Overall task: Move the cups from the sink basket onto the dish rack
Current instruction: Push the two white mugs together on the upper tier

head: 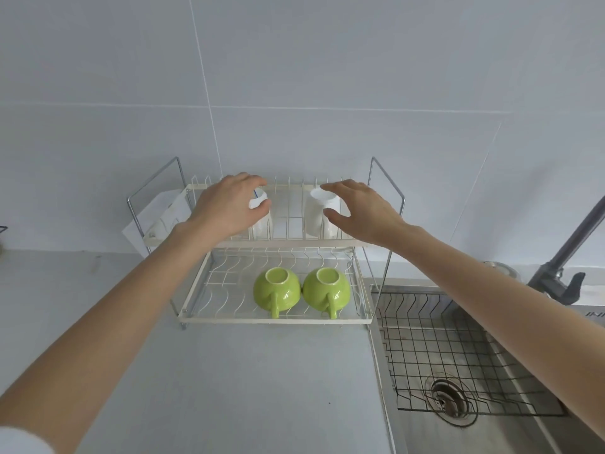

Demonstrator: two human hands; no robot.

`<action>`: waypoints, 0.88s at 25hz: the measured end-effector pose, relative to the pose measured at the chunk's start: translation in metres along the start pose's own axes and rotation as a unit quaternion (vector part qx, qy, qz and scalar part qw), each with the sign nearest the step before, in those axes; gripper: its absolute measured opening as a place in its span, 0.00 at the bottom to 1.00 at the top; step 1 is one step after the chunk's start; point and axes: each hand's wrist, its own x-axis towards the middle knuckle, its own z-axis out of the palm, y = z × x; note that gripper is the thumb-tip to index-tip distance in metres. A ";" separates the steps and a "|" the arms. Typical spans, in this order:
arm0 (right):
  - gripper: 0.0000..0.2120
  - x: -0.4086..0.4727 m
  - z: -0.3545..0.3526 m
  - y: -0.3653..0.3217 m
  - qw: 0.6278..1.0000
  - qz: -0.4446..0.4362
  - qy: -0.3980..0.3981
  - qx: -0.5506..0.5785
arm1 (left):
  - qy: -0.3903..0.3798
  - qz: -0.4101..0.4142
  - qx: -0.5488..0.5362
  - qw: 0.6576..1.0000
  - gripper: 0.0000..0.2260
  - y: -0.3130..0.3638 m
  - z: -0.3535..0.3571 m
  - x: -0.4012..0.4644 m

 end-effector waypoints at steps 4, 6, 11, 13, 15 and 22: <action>0.25 0.031 0.008 0.008 0.998 0.039 -0.055 -0.017 | -0.067 -0.024 0.024 0.997 0.20 -0.019 0.011 0.028; 0.28 0.046 0.014 0.010 0.994 0.047 -0.092 -0.038 | -0.098 -0.041 0.022 0.994 0.21 -0.027 0.017 0.039; 0.31 0.070 0.031 0.011 0.987 0.070 -0.140 -0.023 | -0.164 -0.058 0.016 0.985 0.25 -0.042 0.033 0.055; 0.30 0.075 0.036 0.013 0.987 0.074 -0.139 -0.014 | -0.172 -0.068 -0.005 0.983 0.25 -0.046 0.038 0.060; 0.28 0.076 0.036 0.018 0.989 0.081 -0.126 0.017 | -0.167 -0.068 -0.027 0.983 0.24 -0.046 0.041 0.064; 0.26 0.073 0.031 0.033 0.990 0.078 -0.112 0.028 | -0.143 -0.046 -0.060 0.987 0.24 -0.020 0.055 0.072</action>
